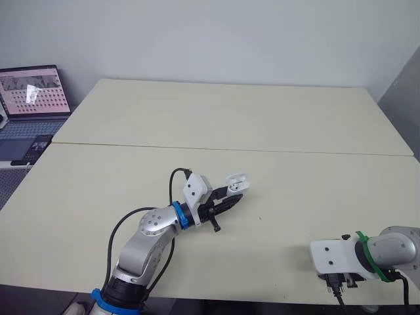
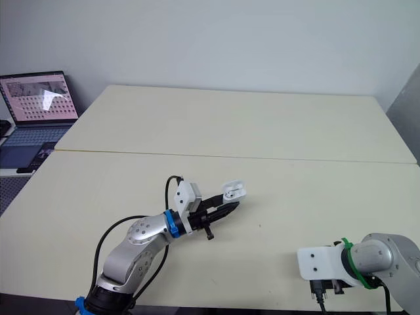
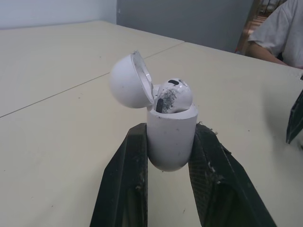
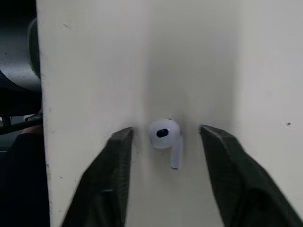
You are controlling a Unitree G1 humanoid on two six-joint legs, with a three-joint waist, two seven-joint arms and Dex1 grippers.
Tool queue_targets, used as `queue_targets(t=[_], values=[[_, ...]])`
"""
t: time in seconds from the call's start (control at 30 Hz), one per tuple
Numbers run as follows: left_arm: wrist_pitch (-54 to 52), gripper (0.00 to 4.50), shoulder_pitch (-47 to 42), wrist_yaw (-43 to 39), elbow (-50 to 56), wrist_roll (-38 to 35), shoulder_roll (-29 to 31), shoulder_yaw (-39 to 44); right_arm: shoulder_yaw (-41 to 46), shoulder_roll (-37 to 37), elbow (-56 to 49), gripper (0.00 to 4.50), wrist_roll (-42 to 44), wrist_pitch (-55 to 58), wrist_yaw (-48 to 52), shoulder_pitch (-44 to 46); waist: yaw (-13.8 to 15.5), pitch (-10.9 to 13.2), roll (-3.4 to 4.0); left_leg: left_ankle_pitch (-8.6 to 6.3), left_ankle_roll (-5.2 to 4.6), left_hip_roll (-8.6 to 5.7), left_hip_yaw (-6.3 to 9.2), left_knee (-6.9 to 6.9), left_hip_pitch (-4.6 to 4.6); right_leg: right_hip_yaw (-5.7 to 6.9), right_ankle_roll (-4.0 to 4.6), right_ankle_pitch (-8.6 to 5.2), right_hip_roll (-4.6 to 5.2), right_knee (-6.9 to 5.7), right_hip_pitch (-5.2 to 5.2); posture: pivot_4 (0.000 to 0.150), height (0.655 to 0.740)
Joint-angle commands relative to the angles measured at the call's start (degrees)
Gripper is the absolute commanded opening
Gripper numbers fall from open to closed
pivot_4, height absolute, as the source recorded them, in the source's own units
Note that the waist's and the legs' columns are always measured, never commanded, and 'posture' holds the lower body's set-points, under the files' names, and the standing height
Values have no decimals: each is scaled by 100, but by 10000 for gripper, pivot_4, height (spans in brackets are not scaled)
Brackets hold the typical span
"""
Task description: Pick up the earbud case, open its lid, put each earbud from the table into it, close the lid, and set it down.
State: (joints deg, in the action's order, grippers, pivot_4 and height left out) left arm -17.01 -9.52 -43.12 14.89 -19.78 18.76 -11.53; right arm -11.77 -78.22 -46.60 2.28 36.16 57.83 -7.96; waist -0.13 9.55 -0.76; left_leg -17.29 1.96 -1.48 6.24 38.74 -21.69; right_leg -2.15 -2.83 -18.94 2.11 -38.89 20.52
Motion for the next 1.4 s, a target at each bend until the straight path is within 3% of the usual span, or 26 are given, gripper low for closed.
queue_targets(t=[0.03,0.07,0.73,0.83,1.13,1.4], values=[[99,8022,-36,-2,145,-25,-14,32,-15,25,3,10605,-149,42,7,-83,-2,-1,-1,0,0,0,-1,0,2,0,0,0,0,0,-1,1500,7400],[99,8022,-39,0,143,-25,-15,33,-8,25,14,6686,-164,38,4,-108,-2,-1,-1,0,0,0,0,0,4,0,0,0,0,0,-3,1500,7400],[101,8022,-65,-10,122,-34,-24,38,226,86,0,6686,-214,46,107,-223,4,-4,-6,0,0,-1,0,1,4,0,0,0,1,0,-5,1500,7400],[87,8022,-69,-4,136,-34,-26,30,230,84,0,4504,-207,62,111,-236,4,-4,-6,0,0,-1,0,1,4,0,0,0,1,0,-6,1500,7400],[75,8022,-78,-5,130,-38,-24,33,288,140,25,4504,-219,34,48,-244,4,-4,-6,0,0,-1,0,1,4,0,0,0,1,0,-6,1500,7400],[-44,8022,-137,91,188,-102,-79,81,1035,1368,967,4504,-40,-800,-662,562,-4,-2,-7,0,0,-3,-5,3,7,-5,0,0,0,-6,-4,1500,7400]])
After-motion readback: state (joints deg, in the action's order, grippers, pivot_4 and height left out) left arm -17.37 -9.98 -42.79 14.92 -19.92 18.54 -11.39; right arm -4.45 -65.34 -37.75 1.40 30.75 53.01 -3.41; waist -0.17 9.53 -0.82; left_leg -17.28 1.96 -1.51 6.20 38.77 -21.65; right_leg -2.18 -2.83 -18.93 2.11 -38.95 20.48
